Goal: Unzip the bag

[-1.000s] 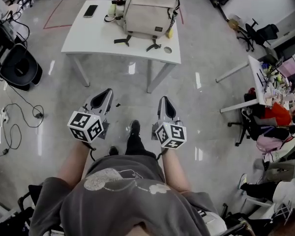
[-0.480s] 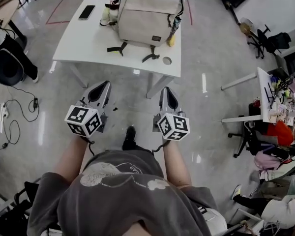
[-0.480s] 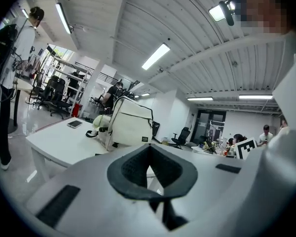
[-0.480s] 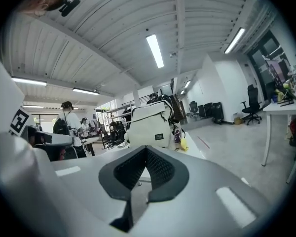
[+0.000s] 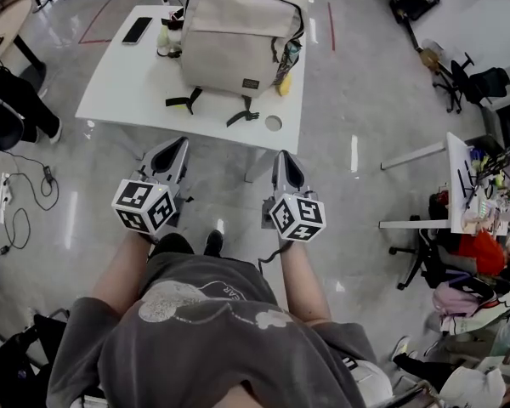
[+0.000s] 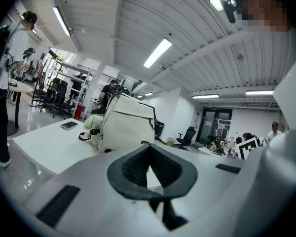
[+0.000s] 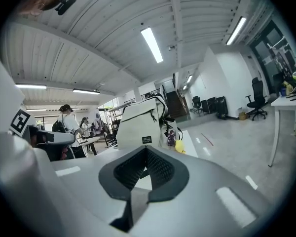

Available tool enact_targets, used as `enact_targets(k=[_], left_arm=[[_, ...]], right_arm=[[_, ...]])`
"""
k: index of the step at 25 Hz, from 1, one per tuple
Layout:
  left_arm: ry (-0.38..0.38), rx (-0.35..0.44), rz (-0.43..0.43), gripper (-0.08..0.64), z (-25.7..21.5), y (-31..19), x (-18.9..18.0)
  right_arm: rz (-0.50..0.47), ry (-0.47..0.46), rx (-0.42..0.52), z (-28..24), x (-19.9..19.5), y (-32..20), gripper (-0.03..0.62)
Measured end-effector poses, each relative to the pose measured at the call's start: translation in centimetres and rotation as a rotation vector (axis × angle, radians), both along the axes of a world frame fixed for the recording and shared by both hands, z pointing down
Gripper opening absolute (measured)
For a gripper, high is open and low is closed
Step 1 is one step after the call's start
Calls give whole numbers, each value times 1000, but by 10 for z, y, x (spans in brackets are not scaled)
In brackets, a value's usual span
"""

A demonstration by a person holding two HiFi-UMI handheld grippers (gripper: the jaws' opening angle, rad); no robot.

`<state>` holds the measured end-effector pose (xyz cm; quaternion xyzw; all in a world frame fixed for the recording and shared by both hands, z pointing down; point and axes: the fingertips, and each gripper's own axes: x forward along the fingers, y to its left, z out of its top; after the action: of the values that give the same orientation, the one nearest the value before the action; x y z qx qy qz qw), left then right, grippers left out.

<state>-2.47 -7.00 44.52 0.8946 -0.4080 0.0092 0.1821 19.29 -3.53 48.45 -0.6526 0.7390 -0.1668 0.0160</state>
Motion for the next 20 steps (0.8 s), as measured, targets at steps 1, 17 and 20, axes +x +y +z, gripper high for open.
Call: enact_targets(k=[1, 17, 20], left_arm=[[0, 0, 7, 5, -1, -3, 8], [3, 0, 189, 6, -9, -94, 96], [15, 8, 218, 6, -12, -123, 114]], right_arm=[[-3, 2, 3, -1, 3, -5, 0], [55, 63, 37, -25, 34, -86, 0], [78, 81, 34, -26, 44, -110, 0]])
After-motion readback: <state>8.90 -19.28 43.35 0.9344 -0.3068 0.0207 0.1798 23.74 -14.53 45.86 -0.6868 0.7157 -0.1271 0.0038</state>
